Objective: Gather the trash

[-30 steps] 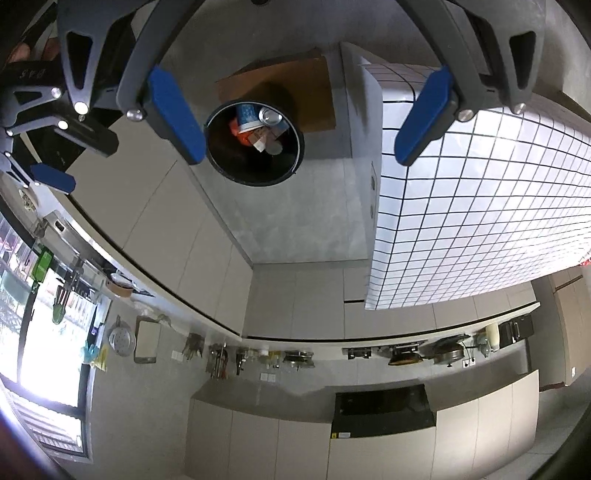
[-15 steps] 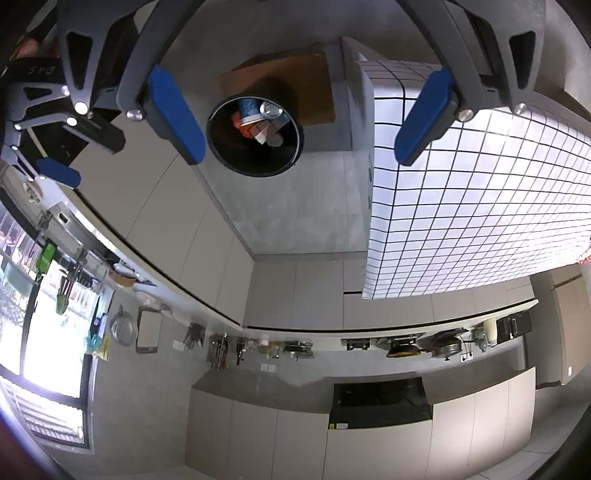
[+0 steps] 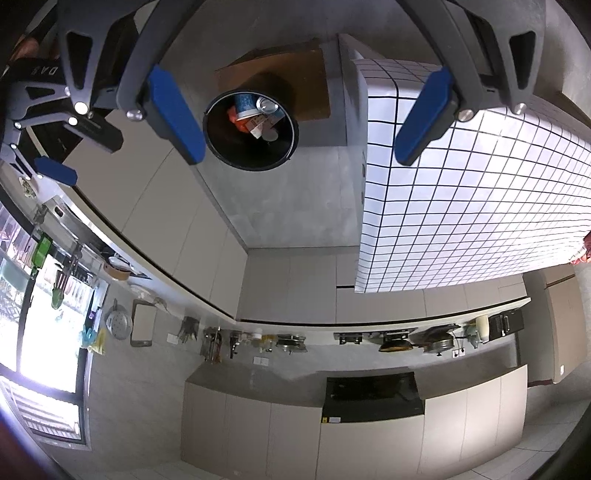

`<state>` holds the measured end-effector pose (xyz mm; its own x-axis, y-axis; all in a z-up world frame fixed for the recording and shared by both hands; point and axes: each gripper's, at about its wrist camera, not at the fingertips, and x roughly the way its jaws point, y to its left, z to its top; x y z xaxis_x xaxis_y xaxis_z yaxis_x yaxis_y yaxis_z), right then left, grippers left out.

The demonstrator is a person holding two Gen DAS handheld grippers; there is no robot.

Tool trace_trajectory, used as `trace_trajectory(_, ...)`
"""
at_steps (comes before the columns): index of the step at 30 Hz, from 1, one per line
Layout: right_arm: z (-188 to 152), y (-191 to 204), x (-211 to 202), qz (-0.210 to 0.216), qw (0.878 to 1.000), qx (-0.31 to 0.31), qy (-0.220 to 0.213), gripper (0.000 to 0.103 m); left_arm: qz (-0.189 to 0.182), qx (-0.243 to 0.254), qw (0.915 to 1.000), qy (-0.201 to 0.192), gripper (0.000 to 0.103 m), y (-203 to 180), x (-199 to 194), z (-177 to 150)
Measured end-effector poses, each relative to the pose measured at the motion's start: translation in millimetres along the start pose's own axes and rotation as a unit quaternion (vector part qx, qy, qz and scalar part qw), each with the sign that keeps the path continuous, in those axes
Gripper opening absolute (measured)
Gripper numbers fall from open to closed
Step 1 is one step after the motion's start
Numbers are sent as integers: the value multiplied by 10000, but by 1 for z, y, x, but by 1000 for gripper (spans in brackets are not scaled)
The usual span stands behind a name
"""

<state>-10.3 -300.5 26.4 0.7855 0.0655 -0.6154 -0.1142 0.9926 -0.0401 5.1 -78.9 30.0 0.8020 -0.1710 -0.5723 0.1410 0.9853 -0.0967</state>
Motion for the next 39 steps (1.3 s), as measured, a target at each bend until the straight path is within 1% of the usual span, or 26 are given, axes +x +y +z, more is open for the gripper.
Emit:
trace_trajectory(7, 0, -1, -1, 0, 10000, 30, -13, 103, 11, 58, 10000, -45, 103, -3, -1, 0)
trace_trajectory(39, 1, -2, 1, -1, 10000, 32, -22, 103, -54, 75, 10000, -17, 103, -8, 0, 1)
